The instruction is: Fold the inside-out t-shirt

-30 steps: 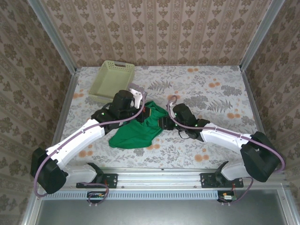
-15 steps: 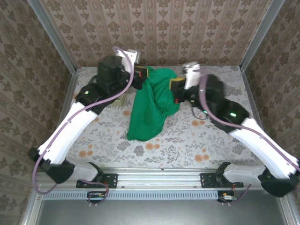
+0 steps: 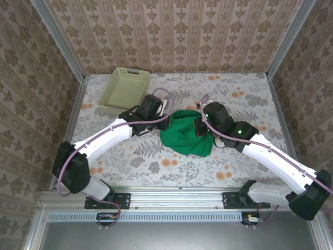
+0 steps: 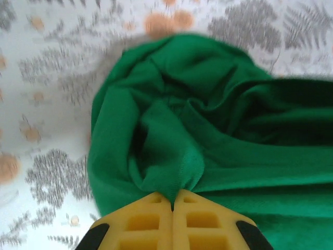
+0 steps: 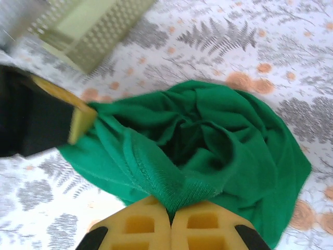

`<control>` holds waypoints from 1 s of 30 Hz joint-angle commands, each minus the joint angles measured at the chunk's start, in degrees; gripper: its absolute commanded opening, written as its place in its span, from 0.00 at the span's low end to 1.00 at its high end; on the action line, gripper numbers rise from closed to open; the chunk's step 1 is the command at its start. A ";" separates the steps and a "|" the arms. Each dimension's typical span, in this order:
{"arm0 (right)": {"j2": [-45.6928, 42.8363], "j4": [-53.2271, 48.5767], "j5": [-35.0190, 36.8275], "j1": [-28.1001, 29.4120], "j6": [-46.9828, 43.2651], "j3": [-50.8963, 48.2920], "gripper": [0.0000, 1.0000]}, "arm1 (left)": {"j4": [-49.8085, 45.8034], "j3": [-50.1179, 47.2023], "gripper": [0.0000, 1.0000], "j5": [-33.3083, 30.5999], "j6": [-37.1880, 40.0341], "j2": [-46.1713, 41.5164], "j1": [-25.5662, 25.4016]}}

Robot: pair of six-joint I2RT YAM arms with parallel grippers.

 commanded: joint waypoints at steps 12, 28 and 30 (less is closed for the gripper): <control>27.85 4.01 -11.75 -0.26 7.68 20.17 0.00 | 3.09 -19.23 0.39 -6.62 -6.43 -25.10 4.55; 10.32 4.03 -8.54 -1.19 7.47 -2.79 0.55 | 3.69 -11.43 0.69 2.84 -5.48 -12.34 3.77; 8.53 5.97 -7.00 0.48 8.73 -7.70 0.55 | 4.68 -9.71 0.69 3.88 -5.61 -9.30 2.99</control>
